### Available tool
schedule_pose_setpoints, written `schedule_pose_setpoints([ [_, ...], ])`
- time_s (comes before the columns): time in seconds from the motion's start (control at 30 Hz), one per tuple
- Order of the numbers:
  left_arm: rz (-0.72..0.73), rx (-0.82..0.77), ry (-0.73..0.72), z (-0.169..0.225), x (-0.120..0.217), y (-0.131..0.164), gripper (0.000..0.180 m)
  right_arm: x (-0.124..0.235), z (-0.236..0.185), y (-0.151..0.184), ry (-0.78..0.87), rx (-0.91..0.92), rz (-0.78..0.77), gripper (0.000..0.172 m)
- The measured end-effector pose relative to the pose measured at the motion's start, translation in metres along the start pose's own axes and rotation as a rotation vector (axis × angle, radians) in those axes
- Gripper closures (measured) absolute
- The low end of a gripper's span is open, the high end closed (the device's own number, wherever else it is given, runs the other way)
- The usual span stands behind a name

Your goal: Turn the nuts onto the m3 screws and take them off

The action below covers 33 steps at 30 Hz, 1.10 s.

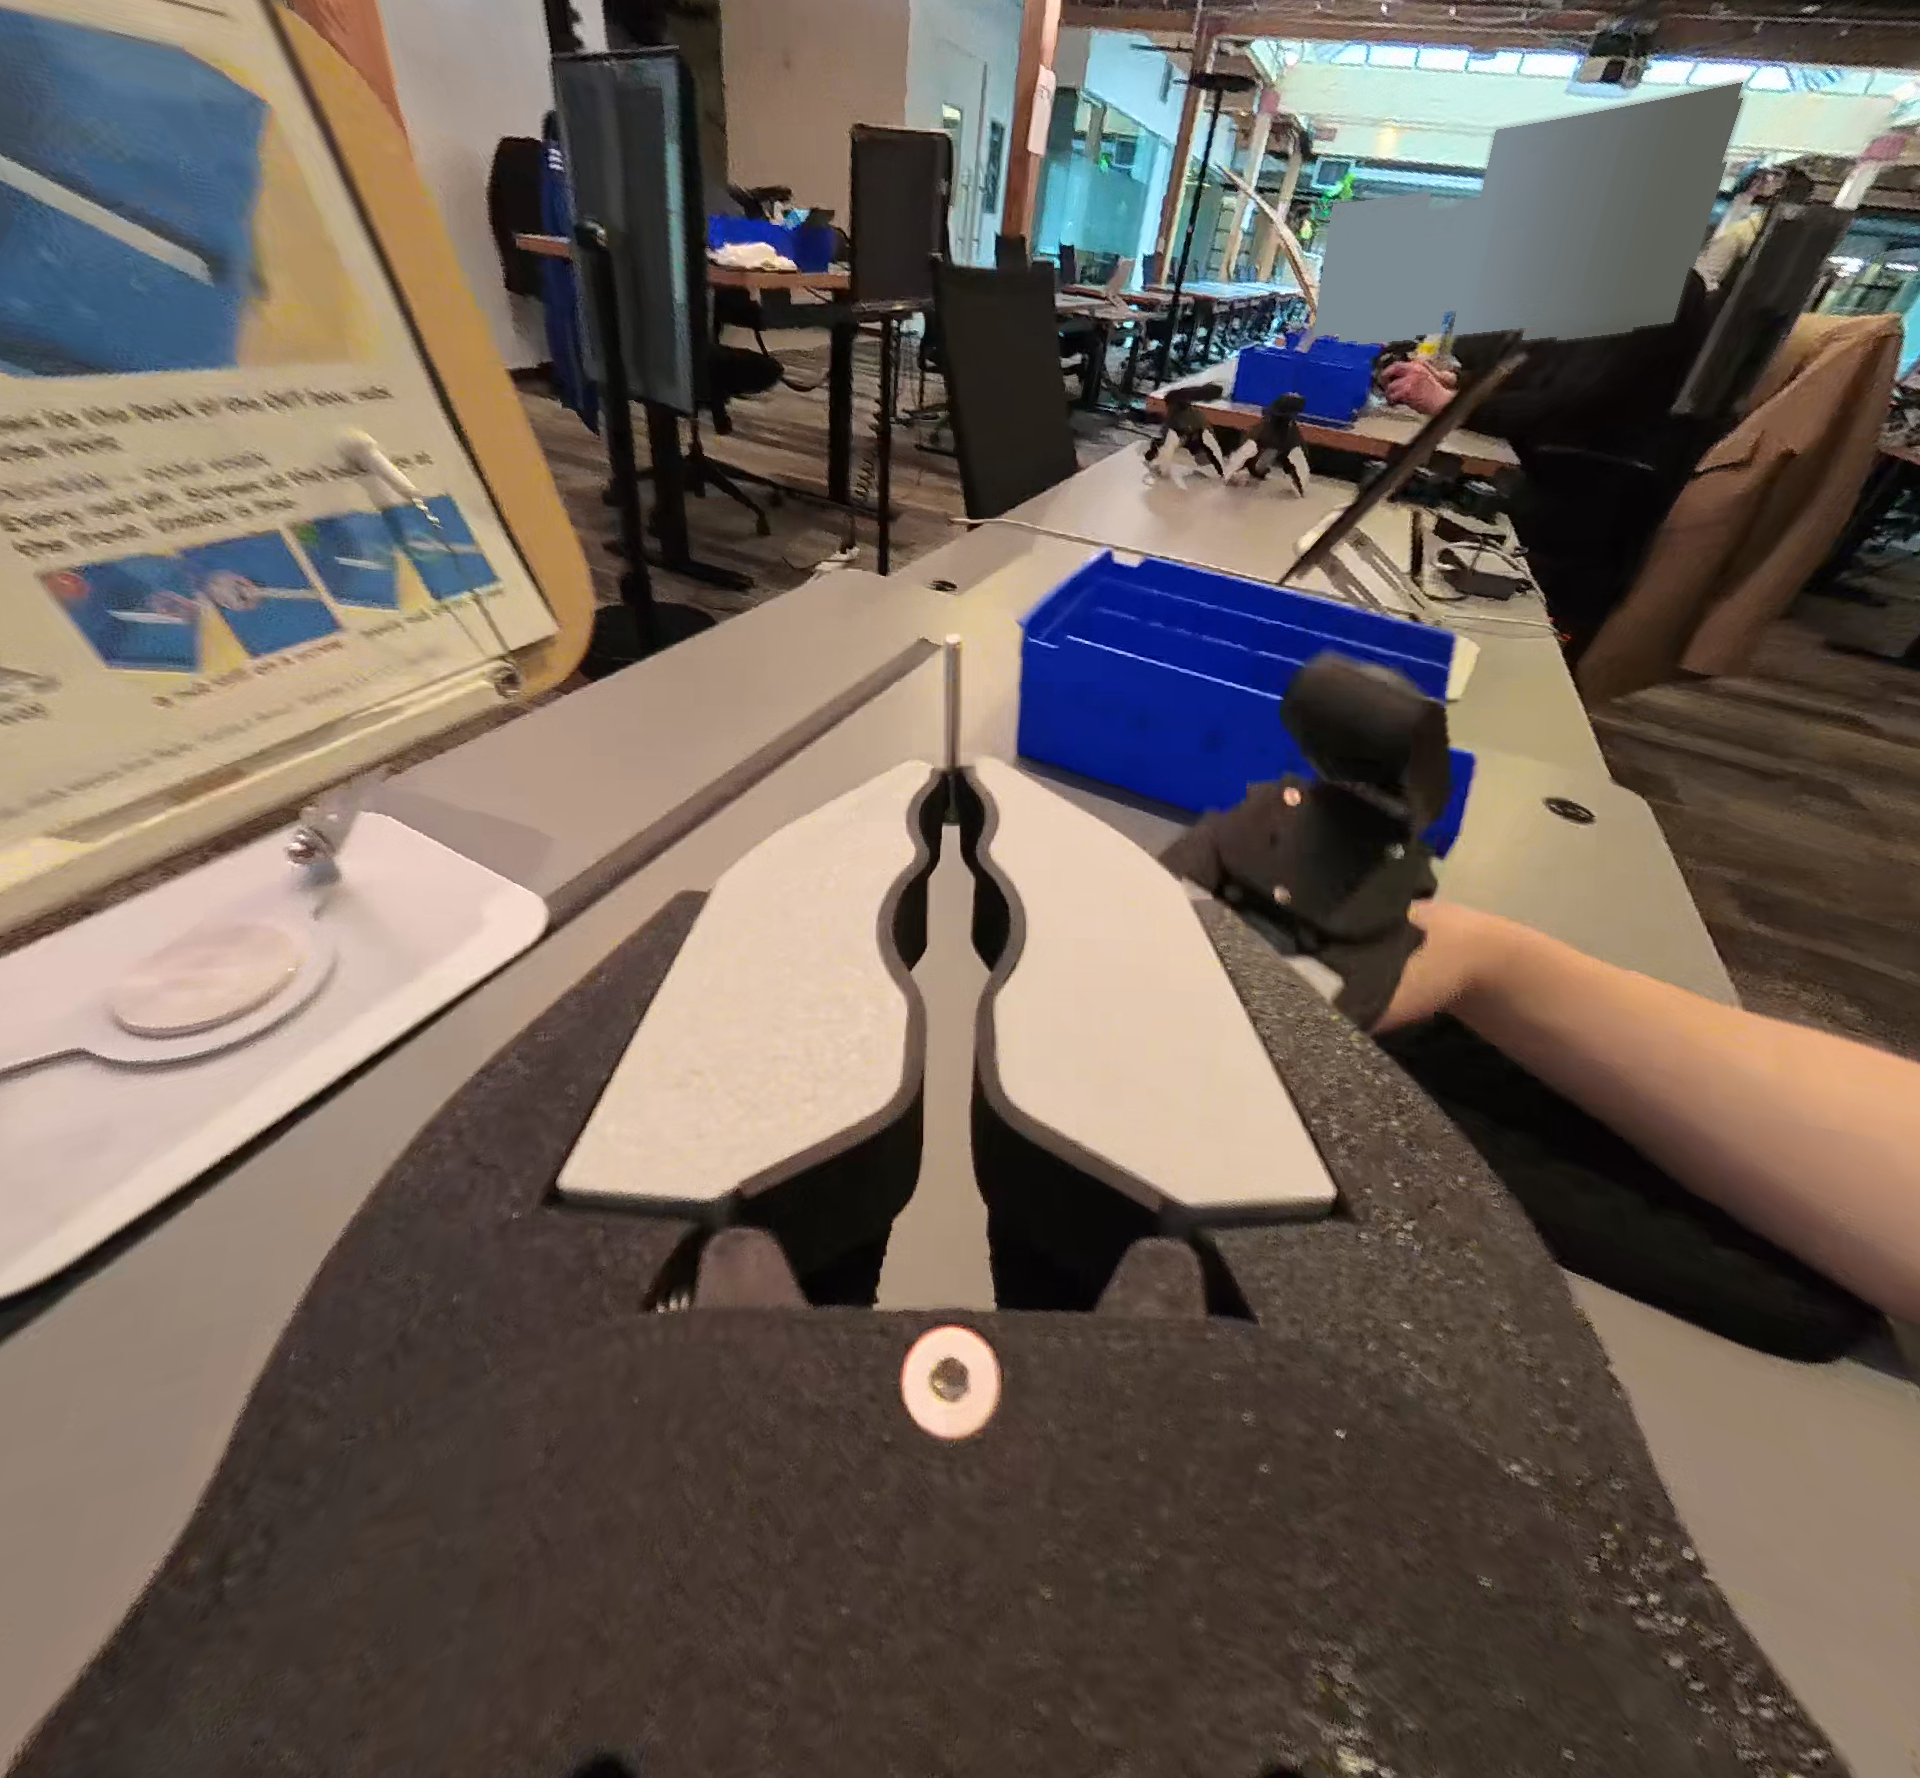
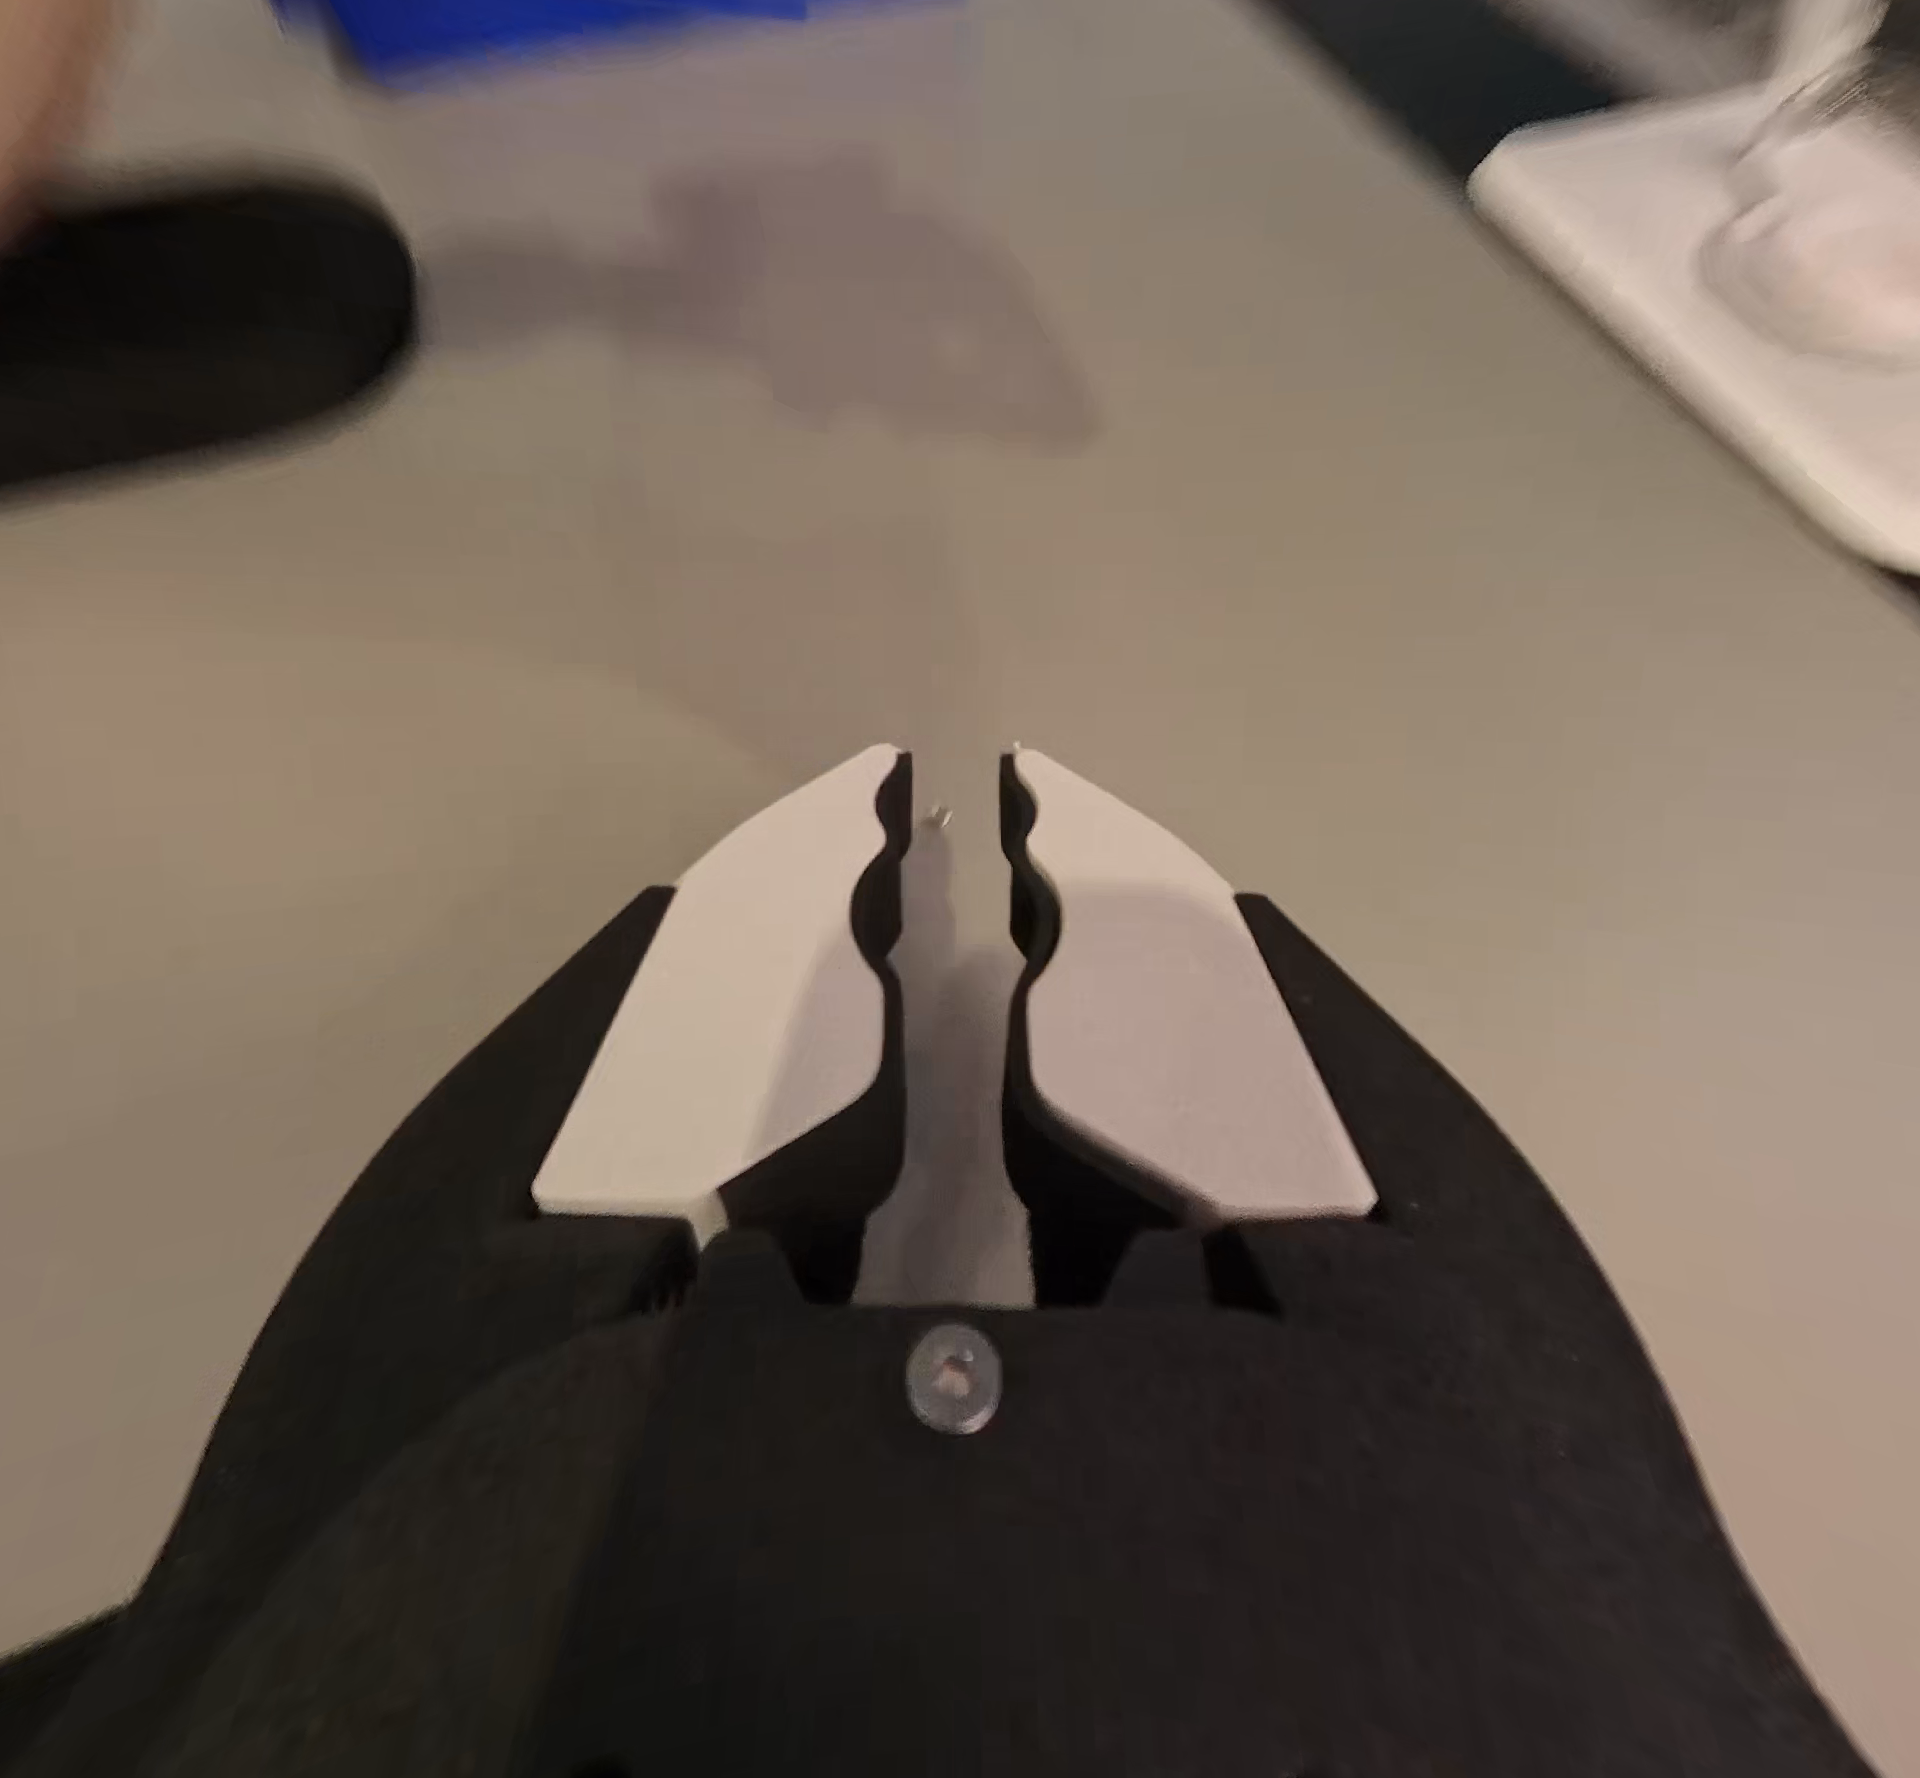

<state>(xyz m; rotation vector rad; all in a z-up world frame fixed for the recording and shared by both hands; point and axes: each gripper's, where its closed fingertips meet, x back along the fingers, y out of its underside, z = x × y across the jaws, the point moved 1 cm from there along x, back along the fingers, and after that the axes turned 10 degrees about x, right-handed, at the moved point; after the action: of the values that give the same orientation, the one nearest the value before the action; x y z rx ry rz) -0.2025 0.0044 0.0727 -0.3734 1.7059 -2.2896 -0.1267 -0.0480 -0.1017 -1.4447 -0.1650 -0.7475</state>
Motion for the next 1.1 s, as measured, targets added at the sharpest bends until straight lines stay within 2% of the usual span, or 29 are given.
schedule_pose_setpoints([
  [0.1,-0.010,-0.010,-0.059,-0.015,0.005,-0.001,0.178,-0.016,-0.005,0.020,-0.006,0.064,-0.145,0.159],
  [0.2,-0.041,-0.044,-0.096,-0.023,0.010,0.009,0.178,-0.023,-0.009,0.025,-0.022,0.102,-0.188,0.160],
  [0.57,-0.049,-0.013,-0.033,-0.020,0.007,0.023,0.178,-0.036,-0.010,0.028,-0.063,0.091,-0.186,0.157],
  [0.87,0.029,0.050,0.028,-0.018,0.019,0.007,0.178,-0.039,-0.012,0.029,-0.094,0.070,-0.206,0.161],
  [1.1,0.019,0.033,0.008,-0.023,0.023,0.007,0.178,-0.039,-0.013,0.030,-0.086,0.087,-0.226,0.166],
])
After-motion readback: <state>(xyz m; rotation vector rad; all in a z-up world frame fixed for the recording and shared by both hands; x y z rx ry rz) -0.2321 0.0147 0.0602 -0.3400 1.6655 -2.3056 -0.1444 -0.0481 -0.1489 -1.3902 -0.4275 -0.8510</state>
